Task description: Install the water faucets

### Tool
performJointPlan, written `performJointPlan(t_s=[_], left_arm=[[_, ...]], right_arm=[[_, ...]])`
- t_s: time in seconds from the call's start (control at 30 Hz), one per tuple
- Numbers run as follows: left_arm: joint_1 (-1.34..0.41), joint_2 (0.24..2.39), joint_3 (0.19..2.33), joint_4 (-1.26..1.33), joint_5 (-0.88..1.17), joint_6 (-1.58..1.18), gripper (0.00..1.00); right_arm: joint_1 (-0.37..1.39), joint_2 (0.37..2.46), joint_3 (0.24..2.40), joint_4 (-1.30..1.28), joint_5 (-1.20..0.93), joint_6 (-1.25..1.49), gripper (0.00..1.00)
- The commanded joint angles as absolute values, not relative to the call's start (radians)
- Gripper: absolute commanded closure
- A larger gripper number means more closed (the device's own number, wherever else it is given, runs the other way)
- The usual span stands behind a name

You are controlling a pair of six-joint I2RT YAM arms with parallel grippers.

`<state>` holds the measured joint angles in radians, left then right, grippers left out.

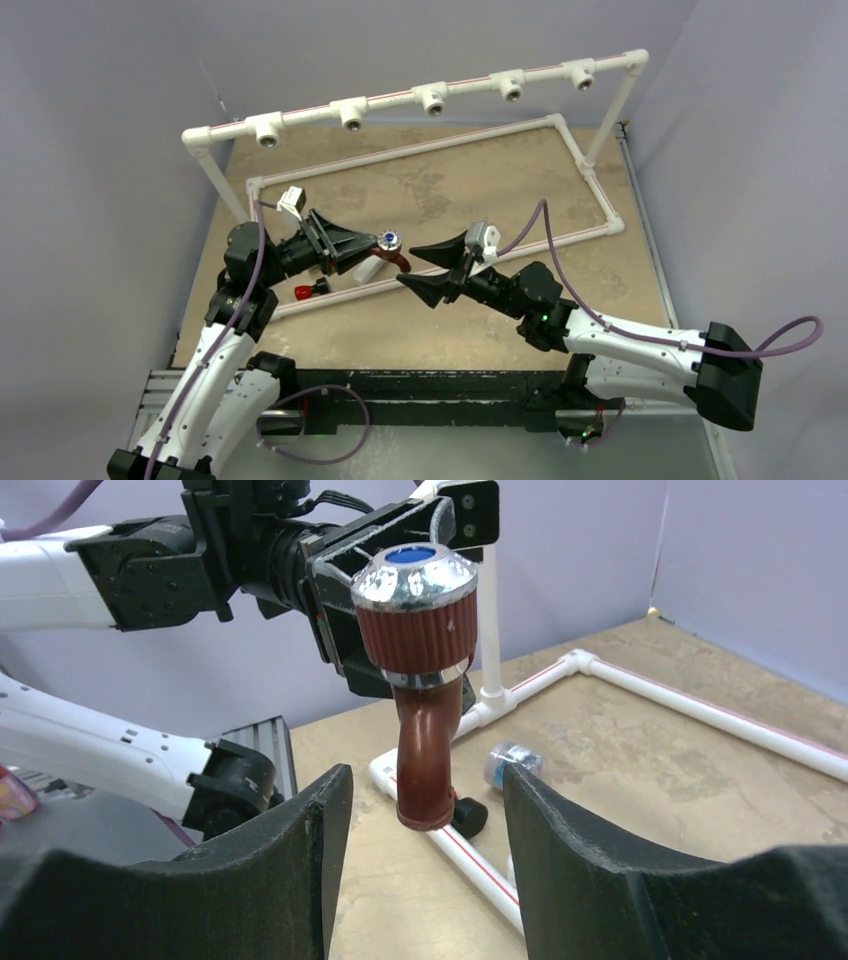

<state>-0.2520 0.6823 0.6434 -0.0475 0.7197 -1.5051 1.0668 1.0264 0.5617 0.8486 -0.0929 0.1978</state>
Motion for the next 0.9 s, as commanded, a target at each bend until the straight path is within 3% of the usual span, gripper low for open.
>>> performJointPlan(t_s=[0.0, 0.87], left_arm=[[-0.256, 0.678, 0.691, -0.032, 0.701, -1.568, 1.0], [-0.258, 0.687, 0.698, -0.019, 0.707, -1.562, 1.0]], right_arm=[[1.067, 1.028, 0.539, 1.046, -0.104, 0.116, 0.43], [1.068, 1.122, 0.6, 1.084, -0.141, 0.058, 0.57]])
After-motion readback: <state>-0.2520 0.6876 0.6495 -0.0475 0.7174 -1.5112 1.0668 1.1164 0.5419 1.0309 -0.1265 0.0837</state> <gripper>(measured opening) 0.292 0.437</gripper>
